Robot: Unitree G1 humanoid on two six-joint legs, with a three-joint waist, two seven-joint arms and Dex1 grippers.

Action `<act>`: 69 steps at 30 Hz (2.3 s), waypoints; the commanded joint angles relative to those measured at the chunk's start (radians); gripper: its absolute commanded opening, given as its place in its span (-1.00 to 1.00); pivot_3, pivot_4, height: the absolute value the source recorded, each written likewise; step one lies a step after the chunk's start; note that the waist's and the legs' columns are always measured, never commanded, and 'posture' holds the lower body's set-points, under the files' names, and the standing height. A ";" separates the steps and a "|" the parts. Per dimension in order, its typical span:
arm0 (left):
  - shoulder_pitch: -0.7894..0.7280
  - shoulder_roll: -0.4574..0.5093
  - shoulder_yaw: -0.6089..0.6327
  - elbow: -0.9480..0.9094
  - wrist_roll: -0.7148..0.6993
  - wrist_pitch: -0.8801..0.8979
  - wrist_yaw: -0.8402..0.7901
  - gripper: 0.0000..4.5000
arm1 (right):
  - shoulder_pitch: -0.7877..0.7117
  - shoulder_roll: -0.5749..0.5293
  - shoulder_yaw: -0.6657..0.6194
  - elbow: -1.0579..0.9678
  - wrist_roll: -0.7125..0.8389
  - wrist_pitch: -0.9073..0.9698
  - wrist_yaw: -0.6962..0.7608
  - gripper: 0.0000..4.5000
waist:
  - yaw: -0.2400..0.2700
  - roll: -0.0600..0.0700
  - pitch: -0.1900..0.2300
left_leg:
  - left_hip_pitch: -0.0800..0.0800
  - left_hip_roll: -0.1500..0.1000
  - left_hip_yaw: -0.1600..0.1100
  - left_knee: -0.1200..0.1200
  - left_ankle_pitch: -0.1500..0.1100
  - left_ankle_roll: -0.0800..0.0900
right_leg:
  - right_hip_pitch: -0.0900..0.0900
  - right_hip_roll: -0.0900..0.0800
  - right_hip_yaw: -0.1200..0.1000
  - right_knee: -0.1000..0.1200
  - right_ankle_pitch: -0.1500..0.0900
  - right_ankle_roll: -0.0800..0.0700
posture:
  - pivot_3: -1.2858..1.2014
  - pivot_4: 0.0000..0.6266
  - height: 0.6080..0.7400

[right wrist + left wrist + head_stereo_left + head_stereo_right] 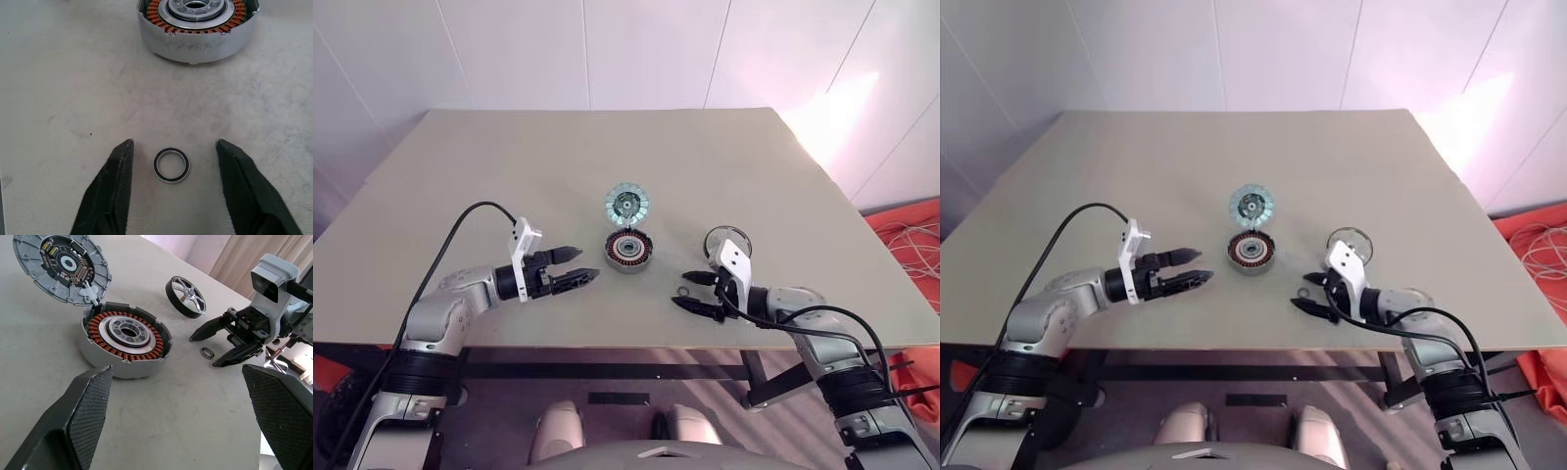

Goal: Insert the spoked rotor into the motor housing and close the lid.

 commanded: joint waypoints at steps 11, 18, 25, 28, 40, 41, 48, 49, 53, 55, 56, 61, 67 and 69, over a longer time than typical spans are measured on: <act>-0.023 0.011 0.023 -0.018 -0.005 -0.021 -0.001 1.00 | 0.013 -0.037 -0.014 -0.047 0.006 -0.003 0.020 -0.01 | 0.001 0.000 0.000 | 0.000 0.000 0.000 0.000 0.000 0.000 | 0.000 0.000 0.000 0.000 0.000 0.000 | 0.03 -1.00 1.00; -0.020 0.014 0.025 -0.024 -0.006 -0.019 0.001 1.00 | 0.021 -0.047 -0.005 -0.040 -0.014 -0.031 0.018 -0.01 | 0.001 0.000 0.000 | 0.000 0.000 0.000 0.000 0.000 0.000 | 0.000 0.000 0.000 0.000 0.000 0.000 | 0.03 -1.00 1.00; -0.020 0.015 0.027 -0.025 -0.006 -0.018 0.005 1.00 | 0.015 -0.040 -0.005 0.025 -0.033 -0.088 0.023 -0.53 | 0.000 0.000 0.000 | 0.000 0.000 0.000 0.000 0.000 0.000 | 0.000 0.000 0.000 0.000 0.000 0.000 | 0.03 -1.00 1.00; -0.021 0.015 0.027 -0.025 -0.006 -0.019 0.007 1.00 | 0.011 -0.033 -0.002 0.082 -0.042 -0.135 0.028 -0.71 | 0.000 0.000 0.000 | 0.000 0.000 0.000 0.000 0.000 0.000 | 0.000 0.000 0.000 0.000 0.000 0.000 | 0.03 -1.00 1.00; -0.027 0.013 0.026 -0.019 -0.006 -0.019 0.008 1.00 | -0.068 0.036 -0.043 0.164 0.022 -0.207 0.026 -0.71 | -0.005 -0.001 0.000 | 0.010 0.000 0.000 0.000 0.000 -0.001 | 0.008 0.000 0.000 -0.003 -0.001 0.001 | 0.03 -1.00 1.00; -0.028 0.013 0.025 -0.018 -0.006 -0.020 0.008 1.00 | -0.081 0.041 -0.045 0.156 0.029 -0.199 0.028 -0.71 | -0.006 -0.001 0.000 | 0.009 0.000 0.000 0.000 0.001 -0.001 | 0.007 0.000 0.000 -0.003 -0.001 0.001 | 0.03 -1.00 1.00; -0.031 0.010 0.026 -0.014 -0.004 -0.024 0.011 1.00 | -0.197 0.080 -0.010 0.085 0.009 -0.087 -0.008 -0.71 | -0.006 -0.001 0.000 | 0.004 0.001 0.000 0.000 0.001 -0.002 | 0.001 0.000 0.000 -0.001 0.000 0.000 | 0.03 -1.00 1.00; -0.028 0.010 0.026 -0.016 -0.004 -0.025 0.012 1.00 | -0.216 0.088 0.000 0.055 0.011 -0.052 -0.015 -0.71 | -0.006 -0.001 0.000 | 0.001 0.001 0.000 0.000 0.001 -0.002 | -0.001 0.000 0.000 0.000 0.000 0.000 | 0.03 -1.00 1.00; -0.021 0.011 0.029 -0.022 -0.005 -0.026 0.015 1.00 | -0.257 0.113 0.026 -0.029 0.013 0.059 -0.034 -0.71 | -0.002 -0.001 0.000 | -0.006 0.001 0.001 -0.002 0.001 -0.002 | -0.009 0.000 -0.001 0.003 0.005 -0.009 | 0.03 -1.00 1.00; -0.018 0.013 0.031 -0.024 -0.006 -0.026 0.018 1.00 | -0.292 0.130 0.042 -0.024 -0.002 0.093 -0.048 -0.71 | 0.000 -0.001 0.000 | -0.006 0.001 0.001 -0.003 0.000 -0.002 | -0.009 0.000 -0.001 0.002 0.004 -0.010 | 0.03 -1.00 1.00; -0.015 0.013 0.031 -0.026 -0.005 -0.027 0.019 1.00 | -0.311 0.138 0.051 -0.016 -0.012 0.105 -0.055 -0.71 | 0.000 -0.001 0.000 | -0.007 0.001 0.001 -0.003 0.000 -0.002 | -0.009 0.000 -0.001 0.002 0.004 -0.010 | 0.03 -1.00 1.00; -0.015 0.014 0.033 -0.026 -0.004 -0.031 0.024 1.00 | -0.370 0.172 0.091 0.022 -0.038 0.151 -0.068 -0.71 | -0.001 -0.001 0.000 | -0.006 0.001 0.002 -0.003 0.000 -0.003 | -0.009 0.000 -0.001 0.002 0.004 -0.010 | 0.03 -1.00 1.00; -0.007 0.016 0.035 -0.033 -0.005 -0.036 0.030 1.00 | -0.400 0.203 0.113 0.098 -0.064 0.149 -0.085 -0.71 | -0.001 -0.001 0.000 | -0.005 0.001 0.002 -0.003 0.001 -0.004 | -0.009 0.000 -0.001 0.002 0.004 -0.010 | 0.03 -1.00 1.00; -0.004 0.017 0.036 -0.037 -0.005 -0.036 0.030 1.00 | -0.410 0.217 0.118 0.144 -0.078 0.138 -0.094 -0.71 | -0.002 -0.001 0.000 | -0.005 0.001 0.002 -0.003 0.001 -0.005 | -0.009 0.000 -0.001 0.002 0.004 -0.010 | 0.03 -1.00 1.00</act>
